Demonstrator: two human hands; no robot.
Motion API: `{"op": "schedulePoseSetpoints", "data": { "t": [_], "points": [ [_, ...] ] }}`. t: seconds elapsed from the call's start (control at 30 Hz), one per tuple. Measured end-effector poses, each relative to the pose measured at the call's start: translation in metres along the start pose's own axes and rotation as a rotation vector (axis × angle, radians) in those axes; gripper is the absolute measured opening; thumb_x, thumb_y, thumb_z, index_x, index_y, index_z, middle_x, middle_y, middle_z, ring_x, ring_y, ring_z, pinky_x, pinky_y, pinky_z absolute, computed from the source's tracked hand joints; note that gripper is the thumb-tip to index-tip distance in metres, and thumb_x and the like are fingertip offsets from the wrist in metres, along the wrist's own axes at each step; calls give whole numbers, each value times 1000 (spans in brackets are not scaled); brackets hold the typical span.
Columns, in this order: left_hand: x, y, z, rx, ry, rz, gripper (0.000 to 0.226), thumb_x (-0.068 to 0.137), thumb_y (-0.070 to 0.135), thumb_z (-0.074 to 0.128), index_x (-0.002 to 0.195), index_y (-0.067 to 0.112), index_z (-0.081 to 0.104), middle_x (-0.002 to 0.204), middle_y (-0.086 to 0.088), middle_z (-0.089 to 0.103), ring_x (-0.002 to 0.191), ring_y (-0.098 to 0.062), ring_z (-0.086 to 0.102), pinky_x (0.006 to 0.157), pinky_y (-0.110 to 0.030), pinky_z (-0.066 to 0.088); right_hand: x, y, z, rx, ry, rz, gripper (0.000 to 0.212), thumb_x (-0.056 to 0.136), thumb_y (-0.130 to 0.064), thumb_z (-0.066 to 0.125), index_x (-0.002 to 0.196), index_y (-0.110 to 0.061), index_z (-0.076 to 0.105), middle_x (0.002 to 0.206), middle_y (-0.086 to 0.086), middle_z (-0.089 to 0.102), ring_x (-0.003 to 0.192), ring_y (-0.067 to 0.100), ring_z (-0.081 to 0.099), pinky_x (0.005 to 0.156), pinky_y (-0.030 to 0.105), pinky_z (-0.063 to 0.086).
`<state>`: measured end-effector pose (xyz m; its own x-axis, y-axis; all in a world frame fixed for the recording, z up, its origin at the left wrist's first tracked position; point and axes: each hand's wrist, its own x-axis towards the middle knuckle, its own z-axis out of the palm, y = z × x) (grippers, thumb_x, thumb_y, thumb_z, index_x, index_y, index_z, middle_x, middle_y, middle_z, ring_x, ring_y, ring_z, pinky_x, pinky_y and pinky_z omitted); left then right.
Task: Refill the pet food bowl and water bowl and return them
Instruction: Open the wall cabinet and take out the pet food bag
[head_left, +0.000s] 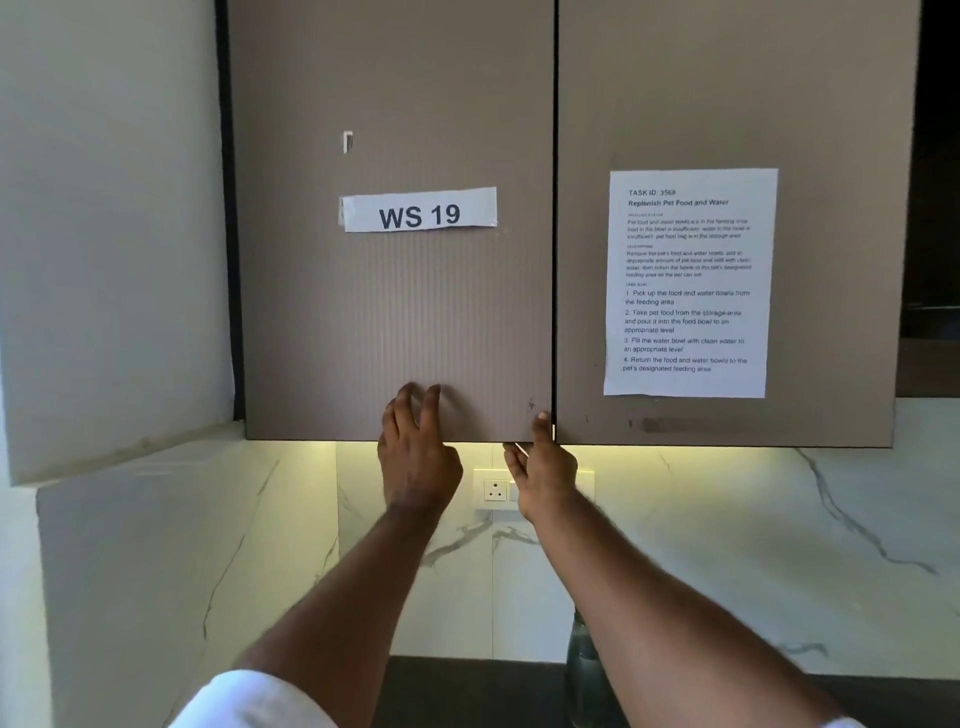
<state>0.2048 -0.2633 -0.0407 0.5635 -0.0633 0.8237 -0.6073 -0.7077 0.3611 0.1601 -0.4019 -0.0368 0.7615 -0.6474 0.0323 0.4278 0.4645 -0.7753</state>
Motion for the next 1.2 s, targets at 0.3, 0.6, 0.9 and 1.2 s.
{"op": "schedulePoseSetpoints", "data": {
  "t": [0.3, 0.6, 0.9, 1.2],
  "points": [
    [1, 3, -11, -8, -26, -20, 84, 66, 3, 67, 144, 25, 43, 156, -9, 31, 143, -39, 31, 109, -49, 48, -8, -3, -8, 5, -49, 38, 49, 90, -55, 68, 102, -8, 65, 101, 12, 73, 91, 23, 71, 82, 35, 63],
    [-12, 13, -41, -40, -97, -48, 91, 70, 10, 75, 149, 20, 32, 162, -6, 18, 149, -35, 16, 117, -43, 39, -33, -10, -19, -167, -123, -107, 47, 83, -56, 77, 98, -14, 64, 87, 7, 70, 78, 19, 67, 77, 36, 62],
    [-39, 26, -88, 53, -184, -17, 113, 76, 30, 87, 158, 16, 11, 166, -12, 8, 153, -39, 14, 120, -49, 35, -80, -17, -38, -531, -252, -470, 43, 79, -52, 83, 75, -14, 63, 69, -1, 74, 69, 23, 76, 69, 43, 63],
    [-79, 33, -144, 53, -53, 103, 119, 75, 46, 86, 158, 12, 9, 163, -15, 16, 151, -42, 21, 117, -53, 37, -174, -13, -25, -824, -296, -869, 33, 86, -56, 71, 91, -23, 72, 80, -12, 74, 71, 6, 69, 57, 20, 52]
  ]
}}
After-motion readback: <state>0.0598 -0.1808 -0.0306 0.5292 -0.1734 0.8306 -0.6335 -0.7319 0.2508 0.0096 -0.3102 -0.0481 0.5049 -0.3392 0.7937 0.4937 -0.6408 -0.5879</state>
